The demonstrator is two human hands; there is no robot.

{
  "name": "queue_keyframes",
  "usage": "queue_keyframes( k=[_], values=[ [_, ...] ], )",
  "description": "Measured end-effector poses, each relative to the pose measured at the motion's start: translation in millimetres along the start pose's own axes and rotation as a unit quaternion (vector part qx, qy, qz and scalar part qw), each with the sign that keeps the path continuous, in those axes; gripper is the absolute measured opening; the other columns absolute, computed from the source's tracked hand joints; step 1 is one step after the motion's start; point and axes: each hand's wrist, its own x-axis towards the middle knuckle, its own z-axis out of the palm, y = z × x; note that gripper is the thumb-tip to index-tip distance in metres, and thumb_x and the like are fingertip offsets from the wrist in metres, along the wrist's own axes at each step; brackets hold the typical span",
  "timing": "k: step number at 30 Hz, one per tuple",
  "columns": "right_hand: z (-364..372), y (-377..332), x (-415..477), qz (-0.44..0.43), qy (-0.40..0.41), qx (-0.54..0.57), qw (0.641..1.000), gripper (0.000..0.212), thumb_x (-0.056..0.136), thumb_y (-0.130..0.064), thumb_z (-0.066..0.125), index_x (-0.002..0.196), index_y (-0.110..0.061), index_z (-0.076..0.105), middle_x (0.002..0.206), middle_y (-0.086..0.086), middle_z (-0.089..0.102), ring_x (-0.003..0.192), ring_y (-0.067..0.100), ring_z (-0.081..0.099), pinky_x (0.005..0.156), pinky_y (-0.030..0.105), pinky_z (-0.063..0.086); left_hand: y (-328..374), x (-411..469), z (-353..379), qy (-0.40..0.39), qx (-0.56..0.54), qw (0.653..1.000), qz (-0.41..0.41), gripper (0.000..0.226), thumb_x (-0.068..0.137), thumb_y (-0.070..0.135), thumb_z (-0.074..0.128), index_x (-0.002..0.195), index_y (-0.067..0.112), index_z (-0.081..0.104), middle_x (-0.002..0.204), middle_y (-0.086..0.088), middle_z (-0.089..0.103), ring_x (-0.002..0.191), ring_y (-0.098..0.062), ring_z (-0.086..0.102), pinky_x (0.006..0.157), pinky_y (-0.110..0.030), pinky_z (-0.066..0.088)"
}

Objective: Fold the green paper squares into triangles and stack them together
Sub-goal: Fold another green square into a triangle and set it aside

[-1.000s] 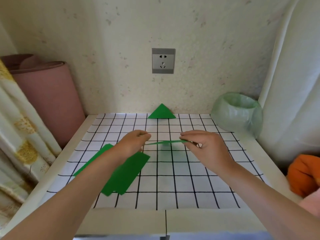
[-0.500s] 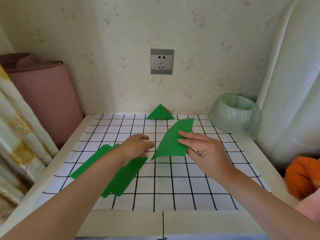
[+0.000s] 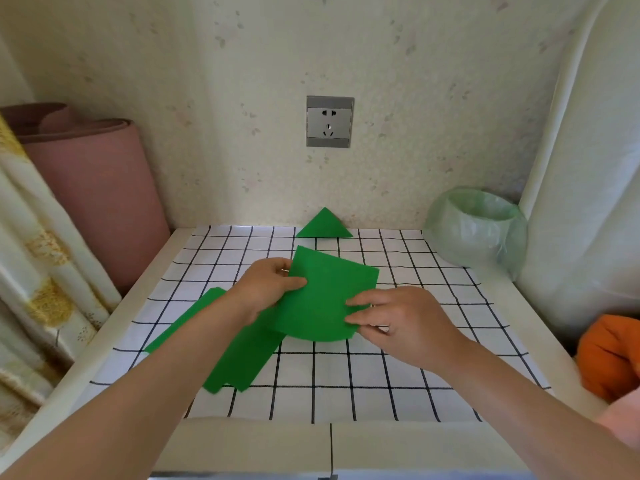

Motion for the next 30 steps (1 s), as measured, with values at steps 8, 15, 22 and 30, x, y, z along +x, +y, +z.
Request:
queue_keyframes(
  k=[8, 15, 22, 30],
  values=[
    [5, -3, 12, 0.160, -0.025, 0.085, 0.983, 0.015, 0.084, -0.047, 0.070, 0.082, -0.034, 0.076, 0.125, -0.020, 0.056, 0.112, 0.003, 0.045, 0.097, 0.028, 0.034, -2, -13, 19, -0.087, 0.200, 0.966, 0.140, 0.011, 0.093, 0.020, 0.063, 0.092, 0.025, 0.073, 0.079, 0.013, 0.071, 0.069, 0.003, 0.064, 0.068, -0.019, 0.049],
    [6, -6, 18, 0.335, -0.017, 0.261, 0.905, 0.004, 0.084, -0.024, 0.077, 0.084, -0.027, 0.079, 0.076, -0.017, 0.073, 0.070, 0.003, 0.068, 0.071, 0.025, 0.056, 5, -26, 26, -0.108, 0.124, 0.981, 0.103, 0.028, 0.100, 0.041, 0.046, 0.099, 0.029, 0.071, 0.096, 0.011, 0.072, 0.092, -0.008, 0.067, 0.083, -0.023, 0.050],
    [4, -5, 23, 0.399, 0.039, 0.334, 0.853, 0.034, 0.081, -0.005, 0.076, 0.103, -0.030, 0.068, 0.087, -0.004, 0.074, 0.066, 0.007, 0.063, 0.066, 0.026, 0.054, -5, -22, 34, -0.064, 0.115, 0.982, 0.137, 0.012, 0.088, 0.015, 0.068, 0.096, 0.022, 0.074, 0.092, -0.002, 0.075, 0.091, -0.024, 0.069, 0.091, -0.040, 0.055],
    [1, -2, 23, 0.410, -0.016, 0.293, 0.864, 0.011, 0.092, -0.024, 0.067, 0.089, -0.028, 0.077, 0.082, -0.009, 0.075, 0.079, 0.007, 0.069, 0.073, 0.022, 0.050, -4, -24, 39, -0.044, 0.101, 0.986, 0.125, 0.008, 0.091, 0.021, 0.067, 0.096, 0.022, 0.073, 0.089, 0.004, 0.076, 0.086, -0.012, 0.071, 0.090, -0.033, 0.055]
  ],
)
